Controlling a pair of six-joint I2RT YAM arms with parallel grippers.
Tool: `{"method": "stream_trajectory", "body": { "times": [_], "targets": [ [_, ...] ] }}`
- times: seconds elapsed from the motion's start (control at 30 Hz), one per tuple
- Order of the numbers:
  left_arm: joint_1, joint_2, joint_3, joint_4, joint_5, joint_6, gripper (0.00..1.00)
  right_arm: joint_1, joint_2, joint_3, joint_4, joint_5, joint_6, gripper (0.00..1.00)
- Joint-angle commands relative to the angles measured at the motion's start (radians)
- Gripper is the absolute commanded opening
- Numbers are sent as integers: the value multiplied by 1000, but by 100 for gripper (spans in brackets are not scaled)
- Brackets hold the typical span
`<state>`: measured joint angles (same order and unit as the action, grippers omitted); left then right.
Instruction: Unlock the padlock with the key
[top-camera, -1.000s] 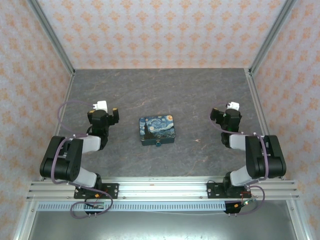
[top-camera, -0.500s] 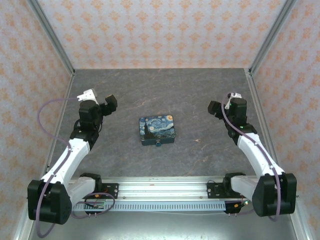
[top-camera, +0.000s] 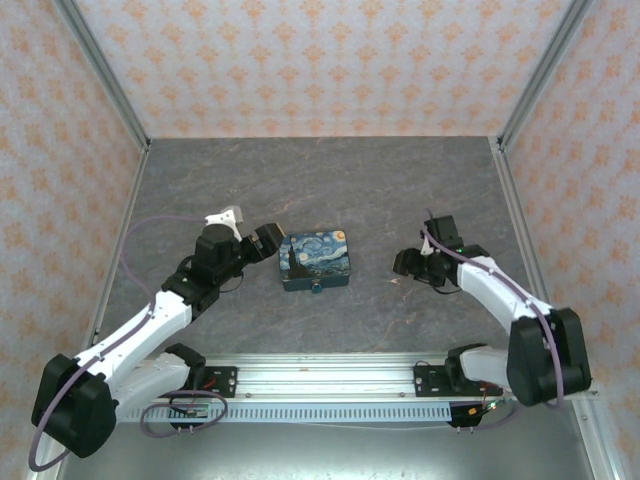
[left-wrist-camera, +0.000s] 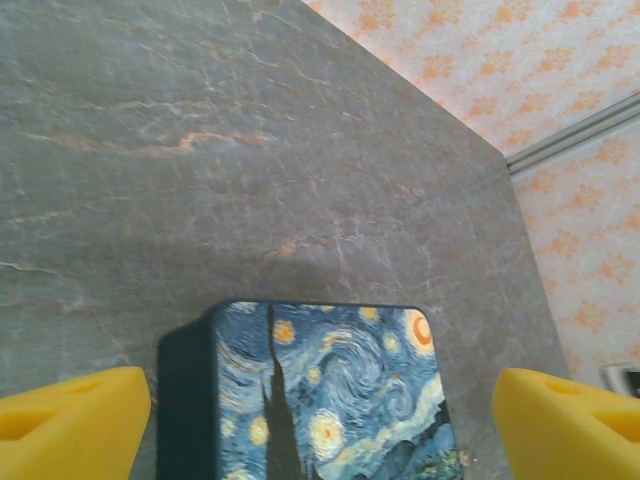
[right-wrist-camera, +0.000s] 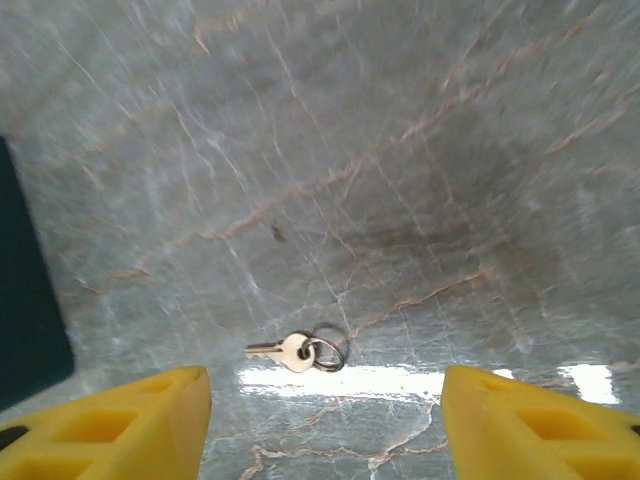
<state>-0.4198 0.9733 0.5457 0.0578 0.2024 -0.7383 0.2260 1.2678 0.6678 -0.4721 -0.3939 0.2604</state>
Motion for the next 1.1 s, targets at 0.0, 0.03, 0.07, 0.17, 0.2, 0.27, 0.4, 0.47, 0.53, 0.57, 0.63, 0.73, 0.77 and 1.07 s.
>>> {"method": "stream_trajectory", "body": {
  "times": [0.0, 0.03, 0.07, 0.17, 0.2, 0.27, 0.4, 0.47, 0.53, 0.57, 0.63, 0.73, 0.77, 1.07],
  "targets": [
    [-17, 11, 6, 26, -22, -33, 89, 26, 64, 41, -20, -10, -16, 58],
    [-19, 13, 9, 27, -23, -31, 89, 32, 83, 48, -20, -10, -18, 57],
    [-22, 15, 11, 28, -29, -32, 88, 38, 100, 55, -16, -9, -20, 55],
    [-32, 15, 14, 28, -47, -32, 86, 48, 135, 65, -3, -10, -16, 51],
    [-35, 14, 14, 29, -51, -32, 86, 50, 142, 65, 3, -11, -12, 51],
    [-40, 11, 14, 28, -58, -35, 85, 52, 153, 65, 11, -16, -11, 49],
    [-44, 4, 14, 22, -66, -35, 84, 52, 174, 69, 17, -22, -12, 47],
    [-45, 4, 16, 15, -67, -36, 84, 55, 185, 70, 24, -29, -14, 45],
    [-46, 4, 17, 10, -69, -35, 83, 55, 194, 71, 25, -29, -12, 44],
    [-46, 4, 17, 9, -69, -36, 83, 56, 199, 72, 25, -31, -13, 43],
    [-47, 4, 17, 6, -70, -36, 82, 58, 206, 73, 20, -34, -10, 41],
    [-47, 4, 20, -2, -76, -36, 82, 69, 205, 72, 9, -33, -13, 38],
    [-47, 4, 20, -4, -80, -36, 82, 74, 207, 70, 5, -29, -12, 37],
    [-47, 4, 28, -25, -97, -28, 81, 119, 239, 81, -9, 0, -3, 27]
  ]
}}
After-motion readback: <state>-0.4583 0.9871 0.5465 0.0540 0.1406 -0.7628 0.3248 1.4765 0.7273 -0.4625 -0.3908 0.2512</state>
